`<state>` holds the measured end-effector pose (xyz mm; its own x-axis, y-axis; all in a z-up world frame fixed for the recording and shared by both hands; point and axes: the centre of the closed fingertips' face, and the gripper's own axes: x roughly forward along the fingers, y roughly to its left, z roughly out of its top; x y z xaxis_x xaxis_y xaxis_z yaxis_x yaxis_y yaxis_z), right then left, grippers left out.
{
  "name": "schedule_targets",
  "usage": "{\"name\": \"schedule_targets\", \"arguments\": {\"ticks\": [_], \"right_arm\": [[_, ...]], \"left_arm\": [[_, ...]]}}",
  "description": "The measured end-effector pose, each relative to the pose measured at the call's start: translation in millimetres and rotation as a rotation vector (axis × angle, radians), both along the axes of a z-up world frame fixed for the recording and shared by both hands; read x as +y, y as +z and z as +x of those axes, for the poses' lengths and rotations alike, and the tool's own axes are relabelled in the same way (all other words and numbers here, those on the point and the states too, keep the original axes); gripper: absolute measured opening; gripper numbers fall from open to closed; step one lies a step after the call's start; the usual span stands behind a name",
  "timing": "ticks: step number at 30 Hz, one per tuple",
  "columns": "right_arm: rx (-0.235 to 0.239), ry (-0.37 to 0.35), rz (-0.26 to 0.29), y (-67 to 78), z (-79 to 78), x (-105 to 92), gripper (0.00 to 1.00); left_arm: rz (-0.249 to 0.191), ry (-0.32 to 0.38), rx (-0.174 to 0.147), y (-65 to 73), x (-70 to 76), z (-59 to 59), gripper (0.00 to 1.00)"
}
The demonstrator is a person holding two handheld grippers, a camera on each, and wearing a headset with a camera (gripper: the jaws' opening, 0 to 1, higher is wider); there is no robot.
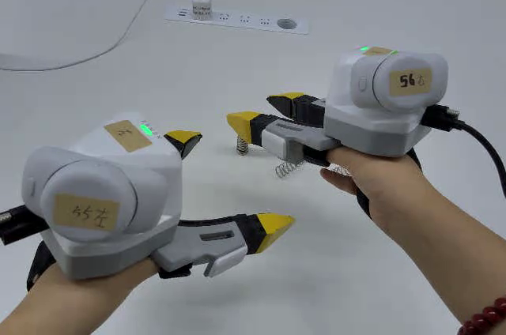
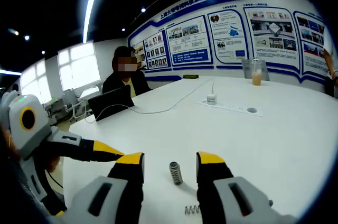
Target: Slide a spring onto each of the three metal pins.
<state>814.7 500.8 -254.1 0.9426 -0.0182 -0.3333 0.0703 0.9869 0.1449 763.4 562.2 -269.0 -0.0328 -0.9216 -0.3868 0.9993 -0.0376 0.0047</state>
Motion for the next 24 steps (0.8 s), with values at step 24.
{"name": "schedule_targets", "arguments": {"ticks": [24], "right_arm": [[-0.013, -0.039, -0.024, 17.6, -66.2, -23.4, 0.46]], "left_arm": [[0.042, -0.072, -0.081, -12.2, -24.6, 5.1, 0.64]]}}
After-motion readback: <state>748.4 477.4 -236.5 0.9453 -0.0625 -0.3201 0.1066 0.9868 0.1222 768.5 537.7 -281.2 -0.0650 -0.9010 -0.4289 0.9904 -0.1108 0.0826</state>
